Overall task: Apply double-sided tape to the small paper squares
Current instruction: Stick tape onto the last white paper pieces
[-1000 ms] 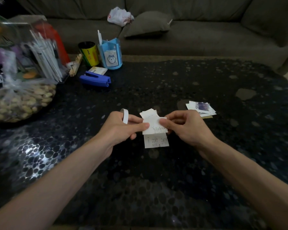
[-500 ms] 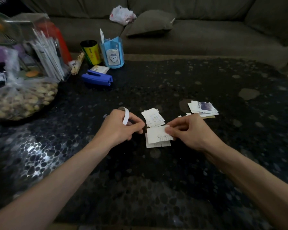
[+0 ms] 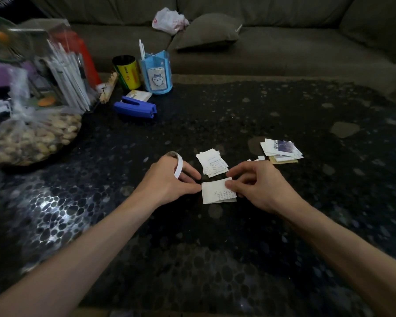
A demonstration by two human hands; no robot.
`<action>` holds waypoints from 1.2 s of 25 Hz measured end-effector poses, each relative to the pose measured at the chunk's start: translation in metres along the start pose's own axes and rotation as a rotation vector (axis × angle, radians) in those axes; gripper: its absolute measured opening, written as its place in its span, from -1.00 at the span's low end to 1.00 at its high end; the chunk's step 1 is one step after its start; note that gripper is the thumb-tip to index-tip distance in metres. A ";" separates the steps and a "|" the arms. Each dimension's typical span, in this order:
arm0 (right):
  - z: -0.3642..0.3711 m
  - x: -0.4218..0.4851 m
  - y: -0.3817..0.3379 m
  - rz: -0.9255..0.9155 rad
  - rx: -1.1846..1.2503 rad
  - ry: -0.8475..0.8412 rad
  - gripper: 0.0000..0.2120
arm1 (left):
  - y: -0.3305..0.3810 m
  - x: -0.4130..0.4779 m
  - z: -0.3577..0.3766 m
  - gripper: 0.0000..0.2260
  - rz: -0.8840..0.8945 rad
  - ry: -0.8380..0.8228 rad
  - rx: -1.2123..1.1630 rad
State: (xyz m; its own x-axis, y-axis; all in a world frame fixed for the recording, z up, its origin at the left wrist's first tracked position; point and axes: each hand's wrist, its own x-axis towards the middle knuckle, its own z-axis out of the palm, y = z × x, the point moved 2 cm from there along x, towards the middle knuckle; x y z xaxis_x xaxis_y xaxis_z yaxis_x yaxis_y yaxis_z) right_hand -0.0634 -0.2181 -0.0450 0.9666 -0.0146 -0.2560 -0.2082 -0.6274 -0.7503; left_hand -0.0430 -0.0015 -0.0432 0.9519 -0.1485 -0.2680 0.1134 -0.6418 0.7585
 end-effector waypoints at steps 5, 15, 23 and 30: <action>-0.001 0.000 0.000 -0.008 -0.020 -0.004 -0.75 | 0.000 -0.001 0.005 -0.83 0.070 -0.021 -0.001; 0.001 -0.002 0.001 -0.058 -0.077 0.025 -0.79 | 0.002 -0.002 0.014 -0.90 0.113 -0.035 0.103; 0.005 -0.006 0.000 -0.114 -0.160 0.074 -0.70 | 0.001 0.000 0.014 -0.89 0.124 -0.040 0.111; 0.019 -0.009 -0.008 -0.125 -0.286 0.168 -0.56 | 0.003 -0.002 0.013 -0.88 0.127 -0.042 0.121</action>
State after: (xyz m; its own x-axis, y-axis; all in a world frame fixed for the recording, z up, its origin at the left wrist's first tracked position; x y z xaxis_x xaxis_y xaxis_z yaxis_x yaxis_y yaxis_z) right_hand -0.0737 -0.1980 -0.0488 0.9980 -0.0371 -0.0515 -0.0597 -0.8246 -0.5626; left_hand -0.0484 -0.0129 -0.0486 0.9434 -0.2637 -0.2012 -0.0444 -0.7017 0.7111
